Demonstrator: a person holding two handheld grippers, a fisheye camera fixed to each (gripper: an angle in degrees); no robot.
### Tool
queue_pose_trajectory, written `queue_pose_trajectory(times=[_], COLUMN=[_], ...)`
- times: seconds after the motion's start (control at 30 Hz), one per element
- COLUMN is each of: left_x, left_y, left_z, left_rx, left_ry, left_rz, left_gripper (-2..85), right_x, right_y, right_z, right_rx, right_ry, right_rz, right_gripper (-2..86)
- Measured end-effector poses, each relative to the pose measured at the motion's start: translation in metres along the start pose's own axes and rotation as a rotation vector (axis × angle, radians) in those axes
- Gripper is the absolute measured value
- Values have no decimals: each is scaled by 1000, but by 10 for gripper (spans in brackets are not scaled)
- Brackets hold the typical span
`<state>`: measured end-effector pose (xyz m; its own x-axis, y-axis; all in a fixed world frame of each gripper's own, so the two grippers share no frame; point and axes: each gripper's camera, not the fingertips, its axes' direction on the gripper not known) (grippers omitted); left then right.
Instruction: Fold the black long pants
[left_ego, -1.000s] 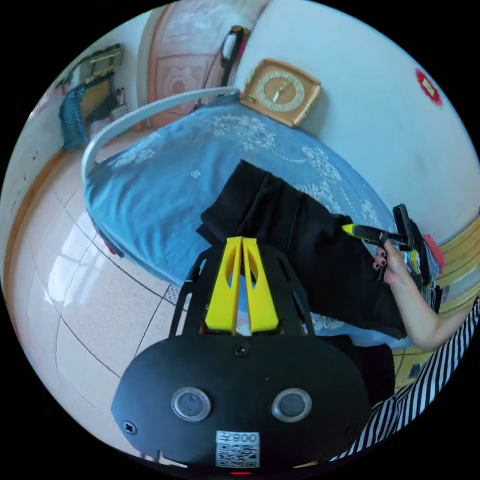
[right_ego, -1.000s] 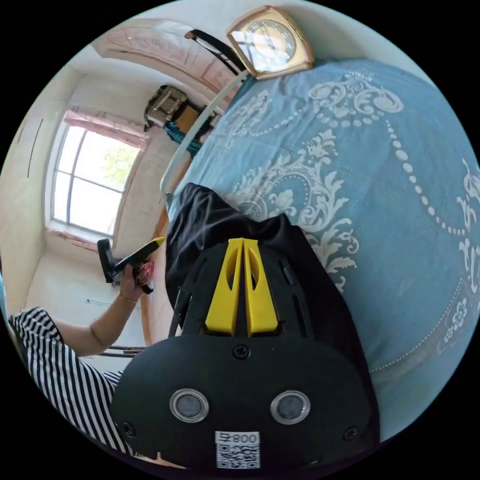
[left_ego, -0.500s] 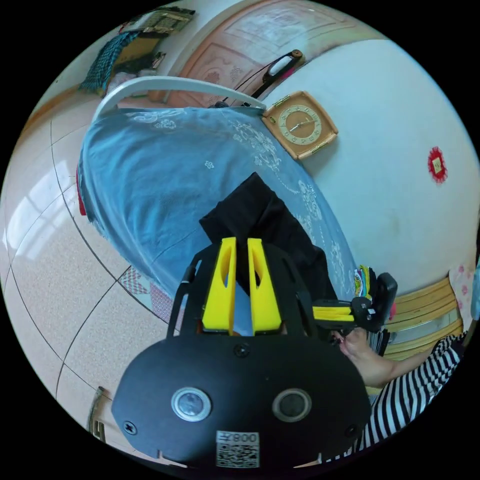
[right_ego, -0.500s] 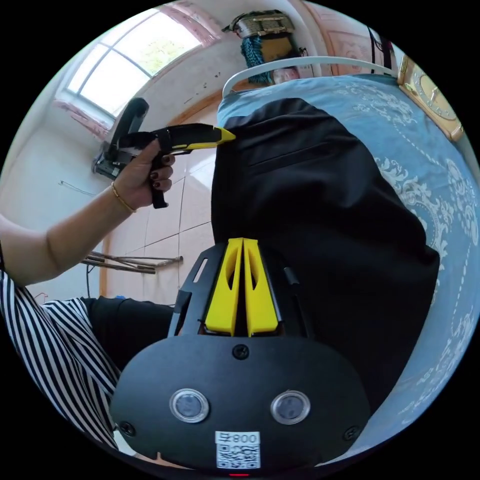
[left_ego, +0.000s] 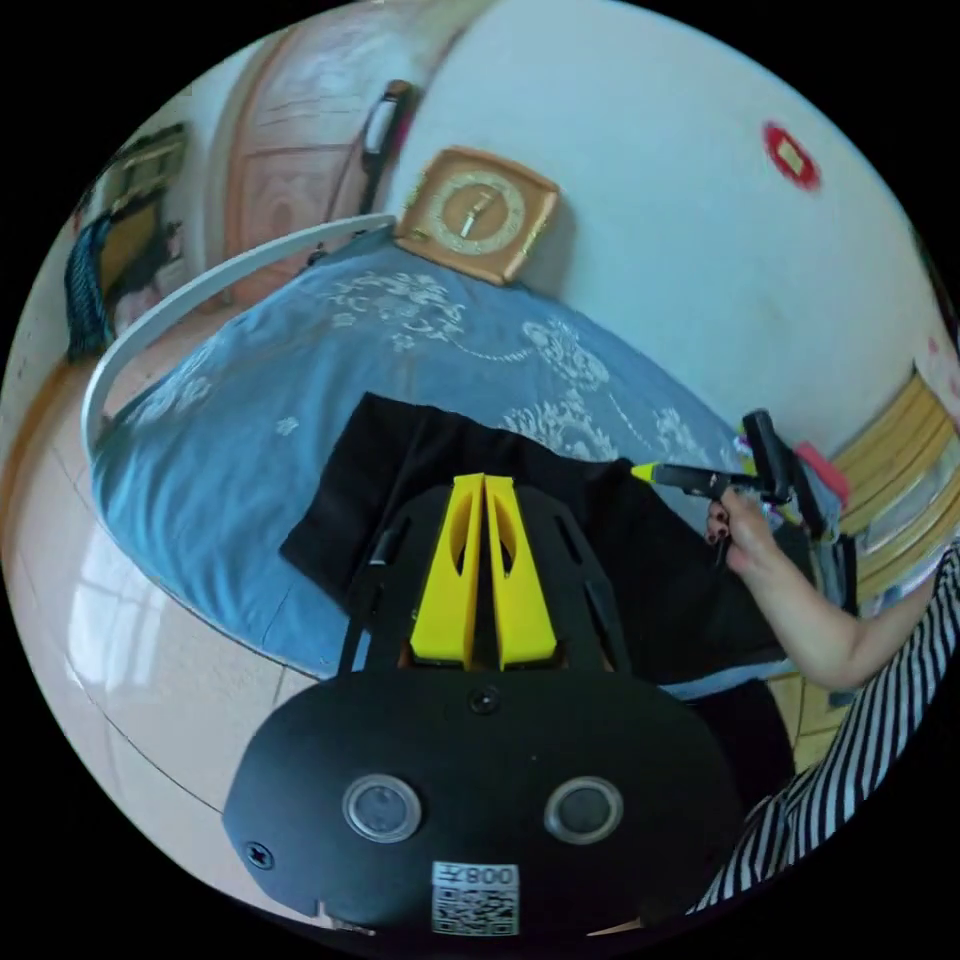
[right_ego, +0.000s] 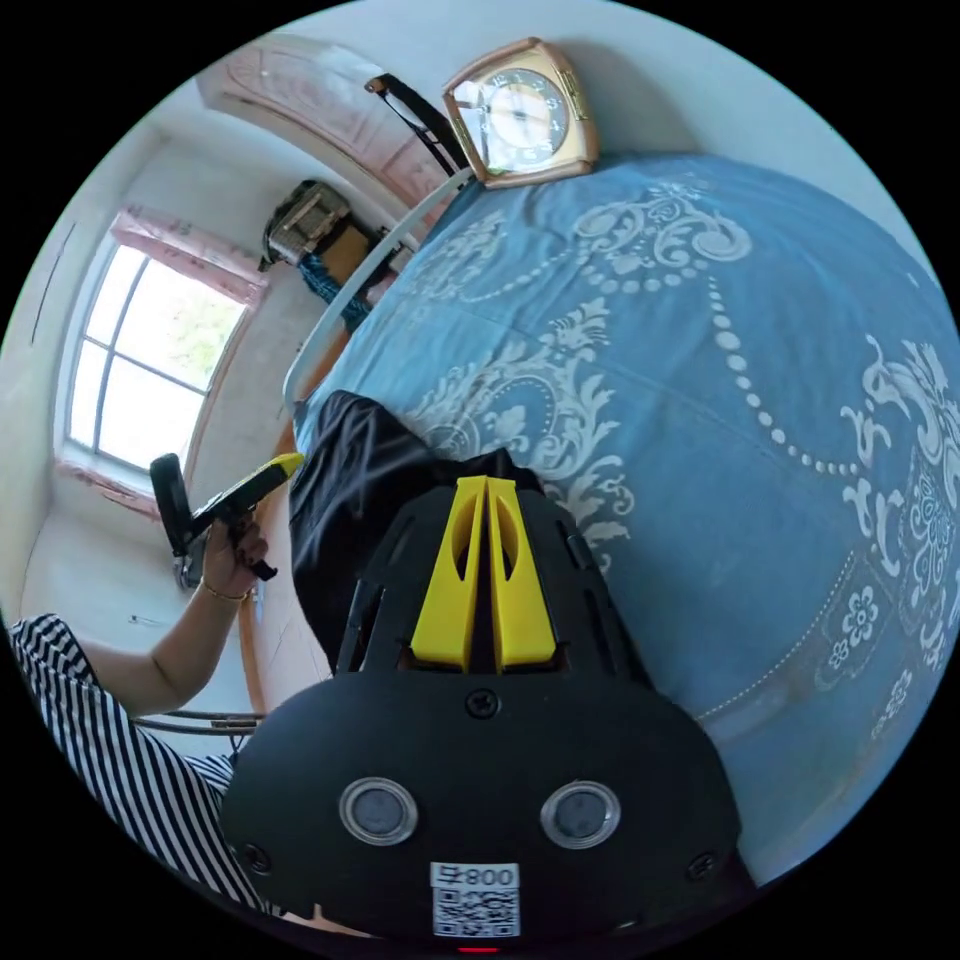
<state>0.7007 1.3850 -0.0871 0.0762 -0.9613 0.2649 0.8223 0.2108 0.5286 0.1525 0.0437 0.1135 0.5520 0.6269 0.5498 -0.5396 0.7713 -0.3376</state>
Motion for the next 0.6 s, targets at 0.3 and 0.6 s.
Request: queue_pose_trajectory(times=[0.3,0.6], left_x=[47,207], left_y=[-4,-11], left_z=[100,143], left_rx=[-94,-24], left_ry=[63,65], left_rz=[-97,207], left_gripper=[2,2], right_x=[50,70], right_y=[66,187], right_z=[19,-33], right_rx=[-2,83], right_ry=[-55,3], right_rz=[52,-2], right_gripper=[0,1])
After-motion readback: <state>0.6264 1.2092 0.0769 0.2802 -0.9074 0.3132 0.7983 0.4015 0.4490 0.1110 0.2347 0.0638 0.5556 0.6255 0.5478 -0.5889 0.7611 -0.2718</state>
